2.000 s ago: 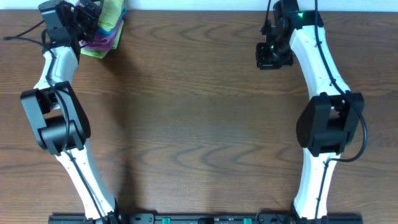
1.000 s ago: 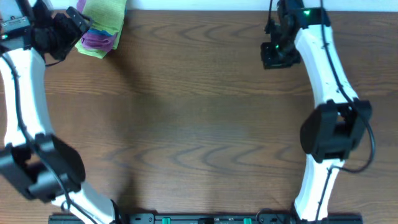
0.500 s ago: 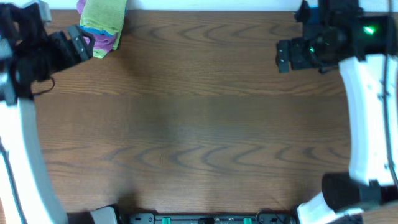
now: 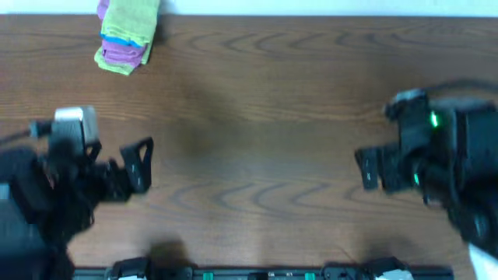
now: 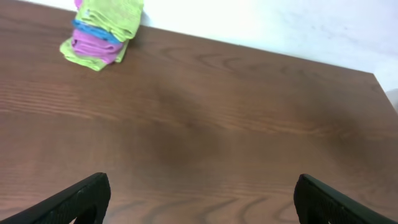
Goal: Fold the cloth
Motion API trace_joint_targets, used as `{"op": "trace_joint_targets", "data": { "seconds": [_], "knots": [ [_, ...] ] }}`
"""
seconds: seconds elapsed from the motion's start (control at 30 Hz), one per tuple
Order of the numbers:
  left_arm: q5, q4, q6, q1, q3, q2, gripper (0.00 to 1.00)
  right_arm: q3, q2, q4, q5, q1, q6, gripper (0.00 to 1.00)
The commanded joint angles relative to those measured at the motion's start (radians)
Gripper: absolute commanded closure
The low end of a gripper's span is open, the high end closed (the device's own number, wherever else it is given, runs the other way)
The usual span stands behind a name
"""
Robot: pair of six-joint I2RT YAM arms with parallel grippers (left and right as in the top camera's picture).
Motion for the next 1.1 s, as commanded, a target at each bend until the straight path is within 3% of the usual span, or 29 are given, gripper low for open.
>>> {"op": "trace_joint_targets", "data": {
  "seconds": [0.0, 0.2, 0.9, 1.07],
  "knots": [
    [-0.008, 0.003, 0.014, -0.005, -0.016, -0.082, 0.05, -0.05, -0.095, 0.018, 0.026, 0.009, 0.0, 0.01],
    [-0.005, 0.003, 0.013, -0.005, -0.016, -0.125, 0.05, -0.051, -0.172, 0.006, 0.025, 0.009, 0.0, 0.01],
    [-0.007, -0.091, 0.014, -0.013, -0.016, -0.125, 0.05, -0.051, -0.173, 0.005, 0.025, 0.009, 0.0, 0.01],
    [-0.158, -0.108, 0.014, -0.014, -0.018, -0.125, 0.05, -0.051, -0.173, 0.005, 0.025, 0.009, 0.0, 0.01]
  ]
}}
